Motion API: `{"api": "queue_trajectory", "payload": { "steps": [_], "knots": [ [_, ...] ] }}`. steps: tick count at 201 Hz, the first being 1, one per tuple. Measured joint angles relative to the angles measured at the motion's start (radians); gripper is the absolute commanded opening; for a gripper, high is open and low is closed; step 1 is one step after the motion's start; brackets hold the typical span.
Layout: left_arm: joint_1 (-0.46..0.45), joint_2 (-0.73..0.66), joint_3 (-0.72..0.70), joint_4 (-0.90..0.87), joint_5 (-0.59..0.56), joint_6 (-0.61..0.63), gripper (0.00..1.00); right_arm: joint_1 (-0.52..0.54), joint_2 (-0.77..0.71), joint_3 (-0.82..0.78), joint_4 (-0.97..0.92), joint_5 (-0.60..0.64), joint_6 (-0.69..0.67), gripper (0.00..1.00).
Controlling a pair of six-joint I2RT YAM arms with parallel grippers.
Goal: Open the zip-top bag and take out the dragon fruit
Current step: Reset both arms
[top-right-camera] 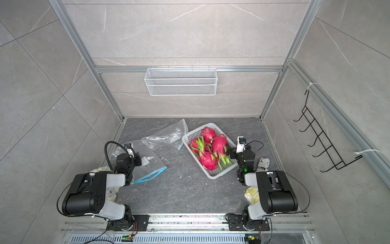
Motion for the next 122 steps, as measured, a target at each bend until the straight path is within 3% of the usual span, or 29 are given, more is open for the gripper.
{"api": "queue_trajectory", "payload": {
  "steps": [24,122],
  "knots": [
    [0.0,0.0,0.0,-0.003,0.0,0.0,0.99,0.001,0.0,0.0,0.0,0.001,0.0,0.99],
    [-0.003,0.0,0.0,-0.003,0.001,0.0,1.0,0.002,0.0,0.0,-0.001,0.005,0.0,0.99]
  ]
}}
